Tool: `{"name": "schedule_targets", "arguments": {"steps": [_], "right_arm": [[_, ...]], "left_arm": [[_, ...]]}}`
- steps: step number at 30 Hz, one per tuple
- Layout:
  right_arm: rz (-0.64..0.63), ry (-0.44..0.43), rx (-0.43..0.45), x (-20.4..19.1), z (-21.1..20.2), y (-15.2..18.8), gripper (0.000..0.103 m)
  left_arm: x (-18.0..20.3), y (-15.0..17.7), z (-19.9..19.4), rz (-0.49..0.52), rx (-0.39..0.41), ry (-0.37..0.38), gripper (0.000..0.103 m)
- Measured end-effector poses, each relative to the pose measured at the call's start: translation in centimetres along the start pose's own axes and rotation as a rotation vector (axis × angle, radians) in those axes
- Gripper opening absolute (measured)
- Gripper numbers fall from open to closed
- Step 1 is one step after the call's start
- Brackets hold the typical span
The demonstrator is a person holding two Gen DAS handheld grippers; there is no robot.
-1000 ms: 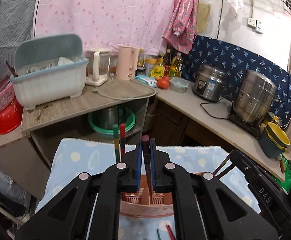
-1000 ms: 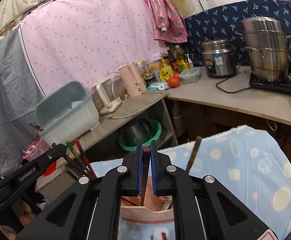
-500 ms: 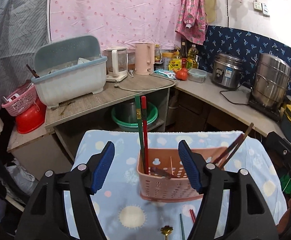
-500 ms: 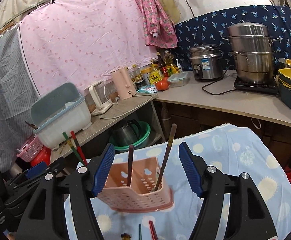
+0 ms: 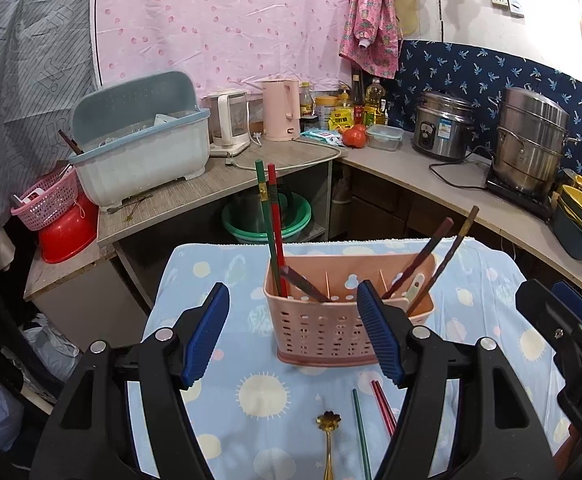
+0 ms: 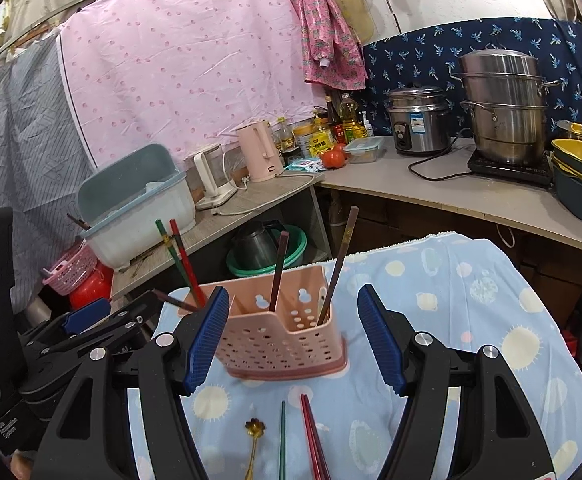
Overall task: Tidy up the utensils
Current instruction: 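Withdraw both tools from the caddy back toward the remaining utensils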
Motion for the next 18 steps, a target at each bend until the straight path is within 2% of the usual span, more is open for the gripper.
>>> {"name": "schedule_targets", "arguments": {"steps": [9,18], "right_arm": [[-0.044,0.005,-0.012,-0.7,-2.1,2.2,0.065],[-0.047,0.008,-0.061,-0.3,-3.6,4.7,0.065]], "left_arm": [[0.4,2.1,-1.3,0.01,-0.023,0.005,0.063],[0.8,4.7,-2.1,0.014,-0.062,0.012,0.063]]}}
Point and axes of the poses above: each gripper's, at about its wrist camera, not at the fingertips, and z roughly the way its jaws point, x to its right, y to its underside, the point moved 1 cm from there along z, roughly the way its jaws point, and after that the axes turned 1 degree about -x, right-handed, at the moved point
